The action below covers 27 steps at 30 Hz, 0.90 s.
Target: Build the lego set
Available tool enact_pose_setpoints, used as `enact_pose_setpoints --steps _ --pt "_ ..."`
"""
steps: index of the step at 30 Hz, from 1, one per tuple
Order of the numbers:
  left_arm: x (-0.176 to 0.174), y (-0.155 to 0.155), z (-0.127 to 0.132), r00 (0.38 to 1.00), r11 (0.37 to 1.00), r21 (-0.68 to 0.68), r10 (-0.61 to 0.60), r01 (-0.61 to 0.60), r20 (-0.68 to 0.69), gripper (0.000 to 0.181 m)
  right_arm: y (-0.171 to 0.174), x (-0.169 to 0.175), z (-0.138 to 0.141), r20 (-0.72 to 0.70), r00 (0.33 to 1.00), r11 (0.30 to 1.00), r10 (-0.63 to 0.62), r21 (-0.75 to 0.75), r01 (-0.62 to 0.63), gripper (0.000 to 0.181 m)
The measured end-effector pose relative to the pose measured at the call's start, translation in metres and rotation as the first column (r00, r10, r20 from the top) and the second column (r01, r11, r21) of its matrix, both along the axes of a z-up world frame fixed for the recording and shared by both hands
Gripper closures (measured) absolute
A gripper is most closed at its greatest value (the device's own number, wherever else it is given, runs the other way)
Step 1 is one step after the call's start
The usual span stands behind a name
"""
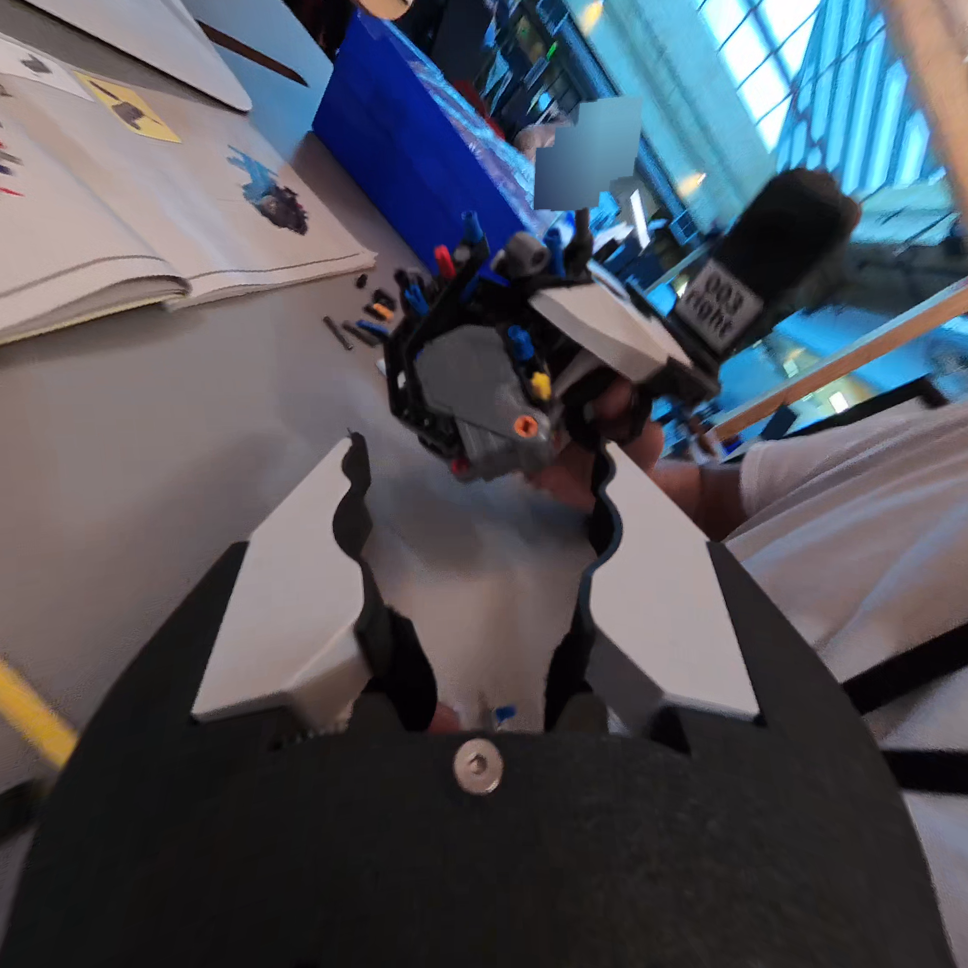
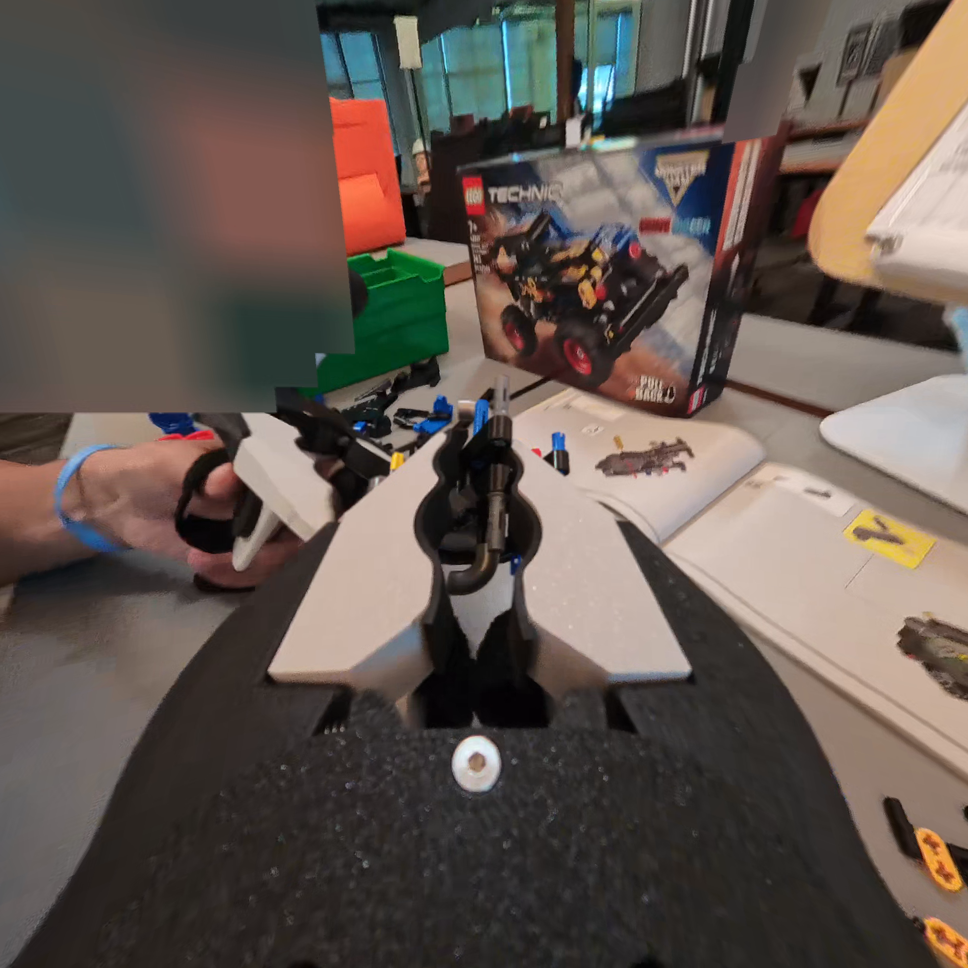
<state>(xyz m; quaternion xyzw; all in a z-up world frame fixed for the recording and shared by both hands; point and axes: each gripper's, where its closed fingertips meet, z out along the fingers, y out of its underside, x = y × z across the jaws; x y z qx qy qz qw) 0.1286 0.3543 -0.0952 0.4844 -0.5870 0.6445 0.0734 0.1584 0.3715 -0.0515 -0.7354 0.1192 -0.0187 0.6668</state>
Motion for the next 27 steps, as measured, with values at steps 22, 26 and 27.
enact_pose_setpoints --steps 22,26,27 --pt "0.016 0.063 -0.016 0.919 0.725 0.616 0.059 -0.308 0.39 0.126 -0.015 -0.043 0.017 0.274 0.888 0.913 0.369 -0.286 -0.291 0.144" --pt "0.013 0.061 -0.021 0.877 0.552 0.742 -0.037 -0.381 0.479 0.125 0.006 -0.045 -0.016 0.414 0.758 0.793 0.503 -0.57 -0.215 0.155" --pt "0.012 0.06 -0.021 0.866 0.528 0.748 -0.045 -0.402 0.498 0.125 0.011 -0.044 -0.024 0.436 0.726 0.768 0.532 -0.609 -0.198 0.16"
